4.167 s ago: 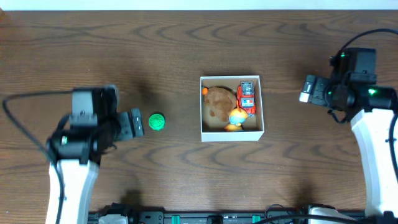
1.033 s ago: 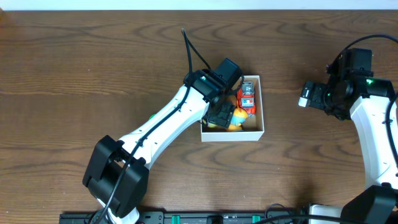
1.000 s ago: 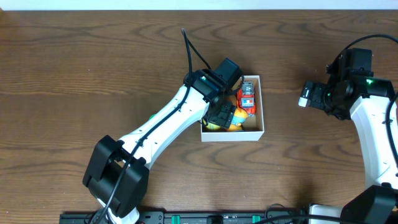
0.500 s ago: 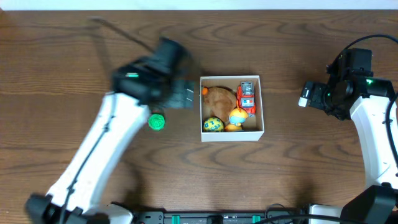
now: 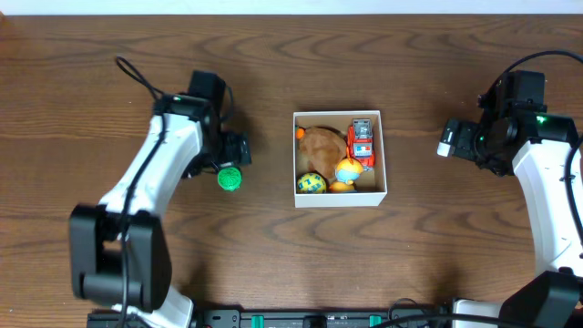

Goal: Pack container
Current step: 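Move the left gripper to the green round toy and grasp it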

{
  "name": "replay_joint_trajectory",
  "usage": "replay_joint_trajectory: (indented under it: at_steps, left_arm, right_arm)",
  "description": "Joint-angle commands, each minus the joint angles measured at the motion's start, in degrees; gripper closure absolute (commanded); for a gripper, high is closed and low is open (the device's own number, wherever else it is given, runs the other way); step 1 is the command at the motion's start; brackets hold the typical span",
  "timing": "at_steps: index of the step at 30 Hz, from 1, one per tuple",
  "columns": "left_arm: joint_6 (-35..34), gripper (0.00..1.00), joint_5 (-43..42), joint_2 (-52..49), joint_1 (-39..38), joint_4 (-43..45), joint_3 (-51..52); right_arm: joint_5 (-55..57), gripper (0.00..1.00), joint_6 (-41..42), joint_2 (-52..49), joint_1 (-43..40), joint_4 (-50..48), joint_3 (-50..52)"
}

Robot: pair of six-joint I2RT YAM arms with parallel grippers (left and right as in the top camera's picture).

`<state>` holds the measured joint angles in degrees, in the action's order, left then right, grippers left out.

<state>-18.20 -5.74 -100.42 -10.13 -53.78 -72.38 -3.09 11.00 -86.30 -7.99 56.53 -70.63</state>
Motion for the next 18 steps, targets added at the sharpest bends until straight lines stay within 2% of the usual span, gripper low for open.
replay_joint_trajectory:
  at_steps: [1, 18]
  left_arm:
    - [-0.3, 0.02, -1.6, -3.4, 0.1, 1.2, 1.4]
    - [-0.3, 0.02, -1.1, -11.3, 0.1, 4.6, 1.7]
  right_arm:
    - [-0.4, 0.01, 0.1, -0.3, -0.2, 0.1, 0.3]
    - [-0.4, 0.01, 0.1, -0.3, -0.2, 0.3, 0.3]
